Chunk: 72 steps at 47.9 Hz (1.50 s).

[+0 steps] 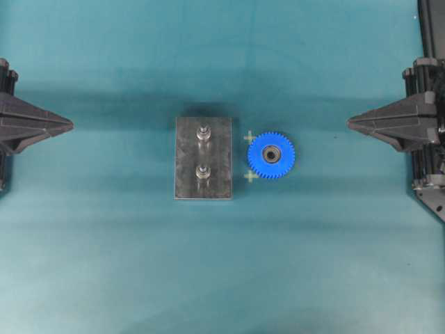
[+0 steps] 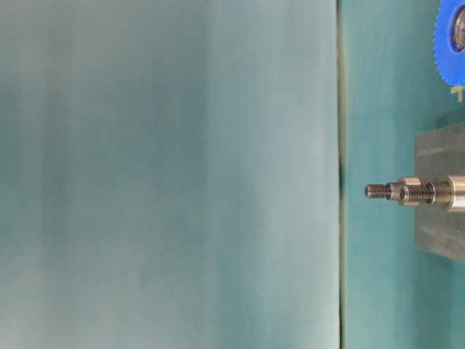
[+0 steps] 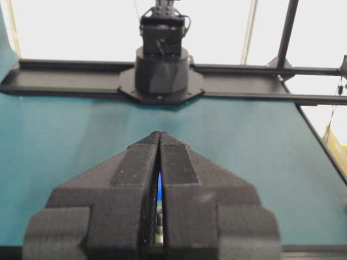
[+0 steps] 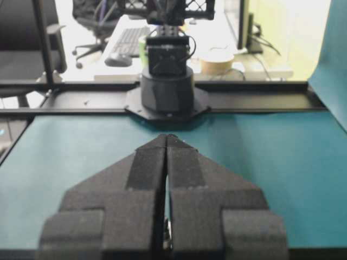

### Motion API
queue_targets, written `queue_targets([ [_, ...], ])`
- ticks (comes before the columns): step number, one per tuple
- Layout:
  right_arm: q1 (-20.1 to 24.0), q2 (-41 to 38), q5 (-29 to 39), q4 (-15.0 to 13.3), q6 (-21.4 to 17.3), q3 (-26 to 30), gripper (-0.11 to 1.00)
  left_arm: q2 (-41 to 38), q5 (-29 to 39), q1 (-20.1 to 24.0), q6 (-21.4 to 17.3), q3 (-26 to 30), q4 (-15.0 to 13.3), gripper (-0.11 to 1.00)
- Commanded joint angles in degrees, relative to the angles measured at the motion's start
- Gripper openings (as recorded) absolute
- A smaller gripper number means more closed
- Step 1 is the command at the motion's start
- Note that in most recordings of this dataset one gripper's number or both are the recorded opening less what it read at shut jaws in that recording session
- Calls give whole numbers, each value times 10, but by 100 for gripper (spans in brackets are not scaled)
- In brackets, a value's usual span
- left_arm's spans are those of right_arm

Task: Fit the large gear onto the shaft.
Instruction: 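Move the right gripper from rest toward the blue gear, then lower the open right gripper over the blue gear and grasp its rim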

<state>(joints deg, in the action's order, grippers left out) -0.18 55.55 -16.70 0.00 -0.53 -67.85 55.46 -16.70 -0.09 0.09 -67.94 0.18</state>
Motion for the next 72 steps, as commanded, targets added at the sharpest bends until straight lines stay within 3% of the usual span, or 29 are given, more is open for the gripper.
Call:
queue_targets([
  [1,-10,-11,-1,5,3,-6,1,-33,0,5,13,18,4,0],
  [9,-23,-4,95,55,-25,-5,1,-83,21,7,18,37,4,0],
  [16,-34,-8,264,53,-31,40,1,-120,64,9,16,61,4,0],
  [22,-49,-22,352,49,-31,61,1,-165,142,9,15,87,6,0],
  [27,-57,-45,373,49,-31,68,1,-199,183,9,13,102,6,0],
  [35,-65,-113,383,49,-31,84,1,-235,191,9,13,115,6,0],
  [47,-102,-259,429,33,-28,156,1,-270,199,8,13,127,6,0],
  [57,-102,-356,497,33,-25,223,1,-280,200,8,13,127,6,0],
  [62,-107,-397,487,33,-21,244,15,-281,200,8,14,127,6,0],
  [72,-113,-457,439,30,-17,249,75,-280,199,8,14,126,6,0],
])
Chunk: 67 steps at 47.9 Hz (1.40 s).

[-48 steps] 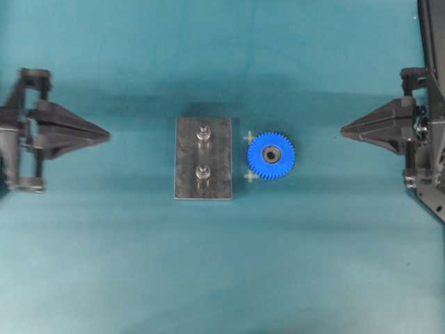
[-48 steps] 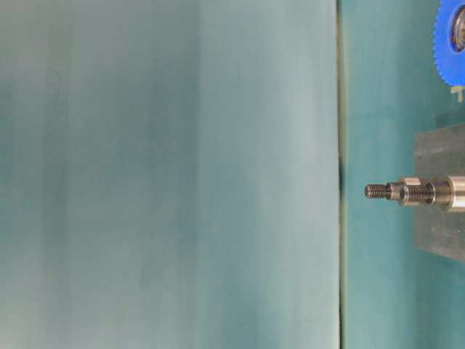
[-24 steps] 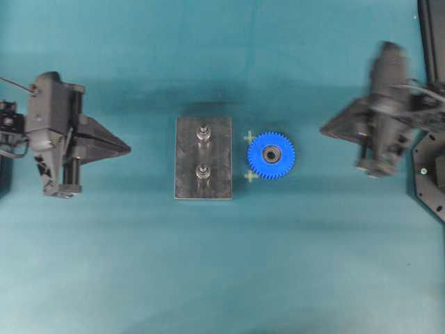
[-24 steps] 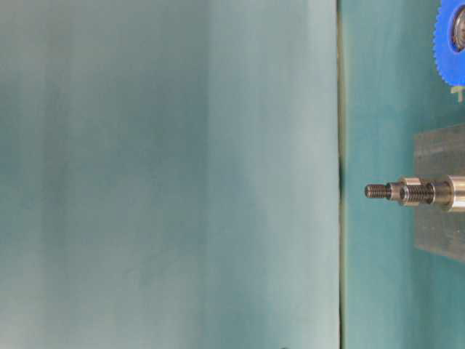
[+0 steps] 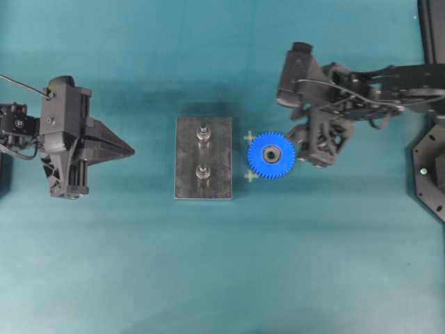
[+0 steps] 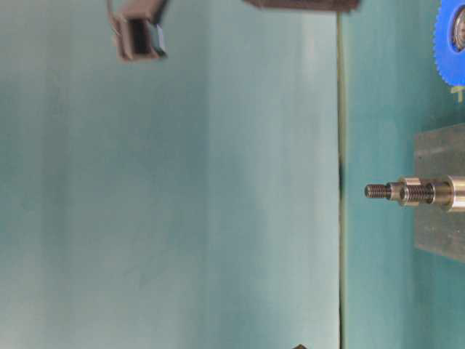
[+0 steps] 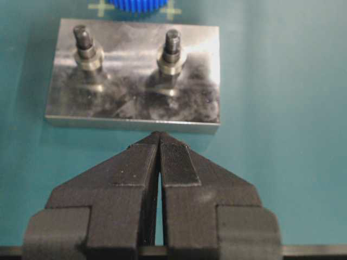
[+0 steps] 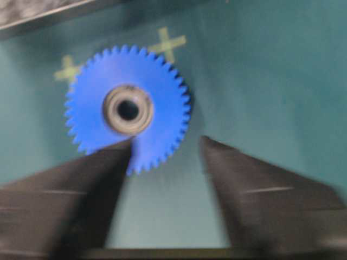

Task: Fit the large gear onto the shaft.
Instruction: 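Lower the open right gripper over the blue gear and grasp its rim, then lift the blue gear with the right gripper and carry it over the upper shaft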

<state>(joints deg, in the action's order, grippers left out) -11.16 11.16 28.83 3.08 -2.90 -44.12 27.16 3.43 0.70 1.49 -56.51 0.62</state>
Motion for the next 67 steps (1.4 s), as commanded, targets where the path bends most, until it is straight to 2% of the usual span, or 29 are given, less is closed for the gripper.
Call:
queue_targets([
  [1,-4,-18,-18,-1,7,12,81,2,-2,0,-1,11,2,0],
  [4,-4,-35,-17,-1,7,14,94,2,-3,0,0,11,2,0],
  [6,-4,-46,-15,-1,7,16,98,1,-2,0,-1,11,2,0],
  [24,-4,-135,68,-4,7,88,96,1,-4,0,1,7,2,0],
  [55,-3,-184,62,-4,6,98,96,0,-11,0,5,-1,2,0],
  [63,-4,-193,67,-4,4,103,95,-1,-25,0,8,-9,2,0],
  [67,-4,-196,71,-5,3,105,90,-1,-26,0,8,-10,2,0],
])
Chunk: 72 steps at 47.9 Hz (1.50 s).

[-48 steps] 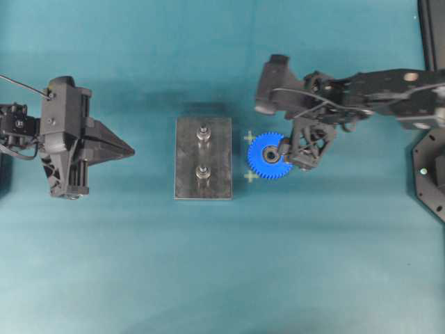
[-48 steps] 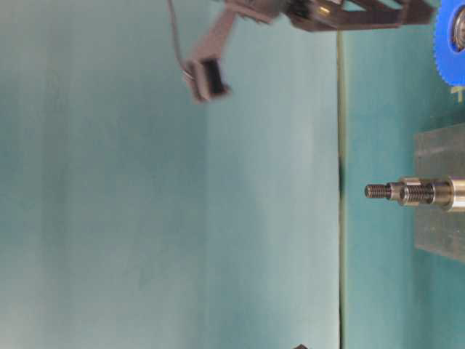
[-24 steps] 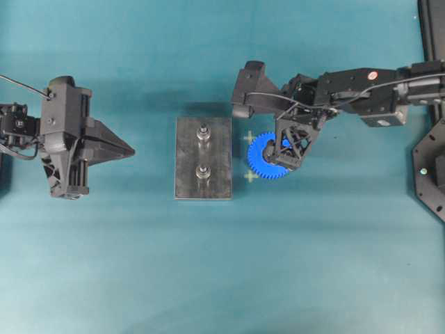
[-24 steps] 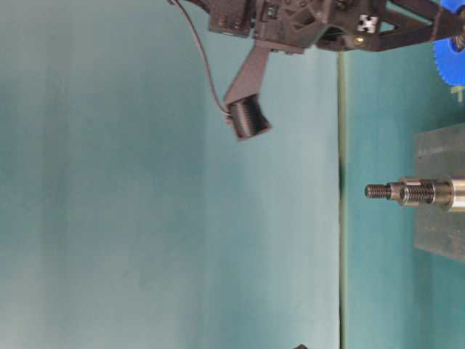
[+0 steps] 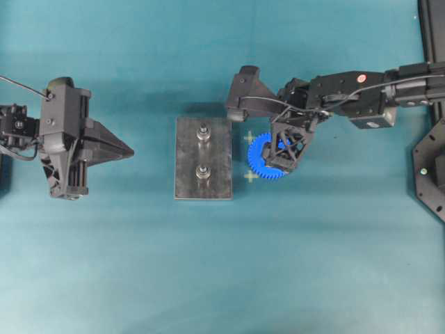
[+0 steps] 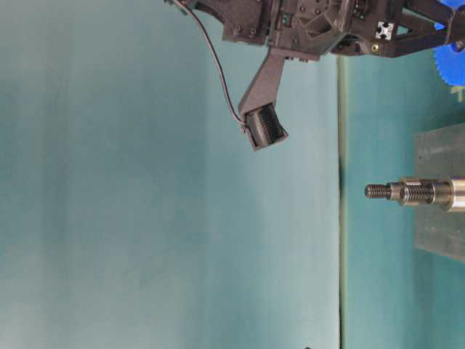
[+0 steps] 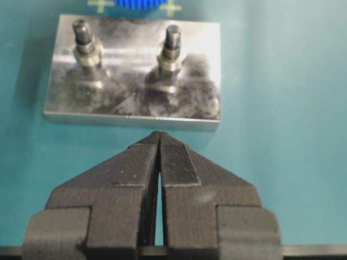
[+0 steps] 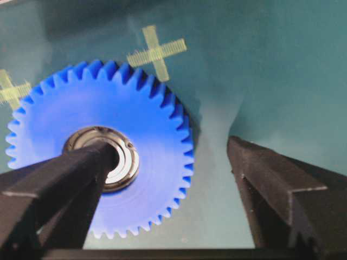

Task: Fit the large gear onto the shaft.
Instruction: 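Lift the blue gear with the right gripper and carry it over the upper shaft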

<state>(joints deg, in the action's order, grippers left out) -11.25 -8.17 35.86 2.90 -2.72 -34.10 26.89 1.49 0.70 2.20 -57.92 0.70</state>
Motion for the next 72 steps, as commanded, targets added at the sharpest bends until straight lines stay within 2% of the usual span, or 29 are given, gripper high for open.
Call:
queue_targets([
  [1,-4,-3,3,-4,1,4,87,2,-7,0,1,4,1,0],
  [4,-4,-4,11,-4,0,4,75,0,-7,1,1,3,1,0],
  [8,-4,-5,24,-4,0,4,54,0,-7,-1,1,2,1,0],
  [10,-4,-4,28,-4,0,5,49,0,-7,-1,1,1,1,0],
  [25,-9,37,44,-3,-18,40,49,-1,-7,-5,2,2,1,0],
  [39,-12,54,132,-3,-14,135,49,-1,-7,-7,3,3,1,0],
  [54,-14,1,170,-1,-7,251,49,0,-7,-10,3,4,1,0],
  [61,-13,-29,190,2,-2,288,49,0,-7,-11,3,4,1,0],
  [72,-14,-70,207,24,28,340,49,0,-7,-11,3,1,1,0],
])
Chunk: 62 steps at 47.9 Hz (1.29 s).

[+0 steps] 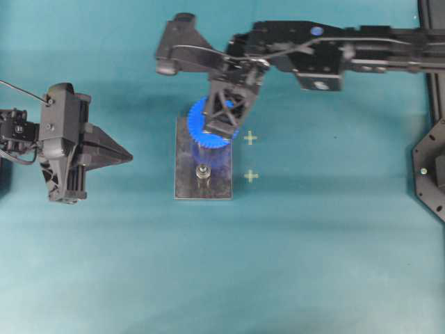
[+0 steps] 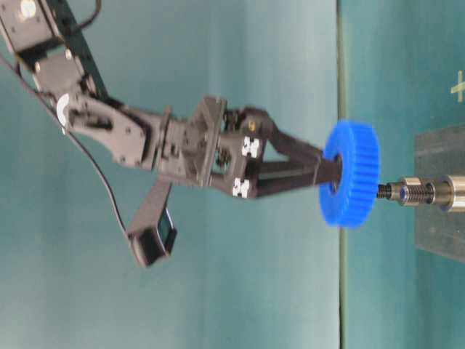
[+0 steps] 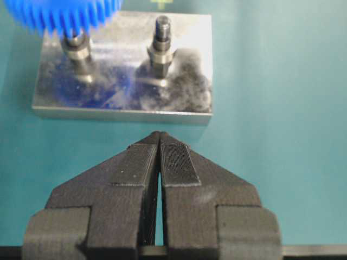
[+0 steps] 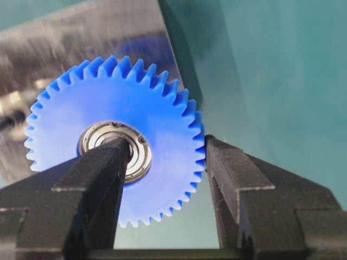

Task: Fit the large gear onto the shaft.
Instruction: 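Lift the blue gear with the right gripper and carry it over the upper shaft, then align the gear bearing with the upper shaft and push it on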

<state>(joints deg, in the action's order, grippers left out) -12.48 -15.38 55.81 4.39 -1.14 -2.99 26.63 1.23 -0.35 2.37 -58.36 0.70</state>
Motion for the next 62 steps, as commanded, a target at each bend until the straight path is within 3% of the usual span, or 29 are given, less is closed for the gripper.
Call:
queue_targets([
  [1,-1,-2,10,11,15,32,49,3,-4,-1,0,5,1,0],
  [22,0,-40,34,18,28,71,49,2,-4,-1,1,4,1,0],
  [62,-9,-45,62,18,34,83,49,2,-11,-1,1,3,1,0],
])
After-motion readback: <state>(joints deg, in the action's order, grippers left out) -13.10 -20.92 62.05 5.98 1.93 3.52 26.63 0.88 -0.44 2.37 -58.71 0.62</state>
